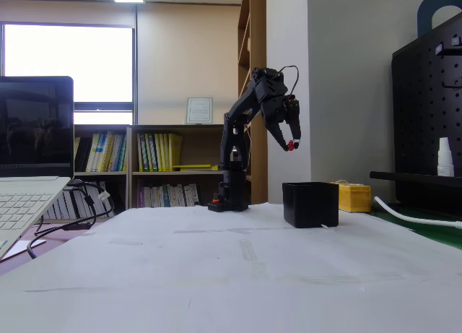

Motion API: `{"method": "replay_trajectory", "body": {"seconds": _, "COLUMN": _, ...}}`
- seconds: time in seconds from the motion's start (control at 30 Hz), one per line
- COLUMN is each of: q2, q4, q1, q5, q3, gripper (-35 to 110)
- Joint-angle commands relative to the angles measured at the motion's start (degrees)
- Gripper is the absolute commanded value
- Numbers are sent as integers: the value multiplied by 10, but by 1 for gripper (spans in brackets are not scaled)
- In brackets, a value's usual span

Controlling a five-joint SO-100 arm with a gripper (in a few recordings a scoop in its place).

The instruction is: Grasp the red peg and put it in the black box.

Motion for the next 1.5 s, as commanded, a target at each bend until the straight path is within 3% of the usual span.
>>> {"method": "replay_trajectory", "body": {"seconds": 0.0, "q2": -45, "q4": 26, "q1": -30, "q5": 14, "q3": 8, "gripper": 0}}
{"method": "replay_trajectory", "body": {"seconds": 0.53, "q2": 11, "q4": 33, "q1": -132, "q5": 79, "q3": -26, "gripper": 0}}
{"method": "replay_trajectory", "body": {"seconds": 1.23, "q2": 88, "q4": 1, "q1": -146, "q5": 95, "q3": -15, "gripper": 0}}
{"method": "replay_trajectory", "body": {"seconds": 1.47, "q2": 91, "q4": 12, "q1": -145, "q5": 85, "q3": -13, "gripper": 6}}
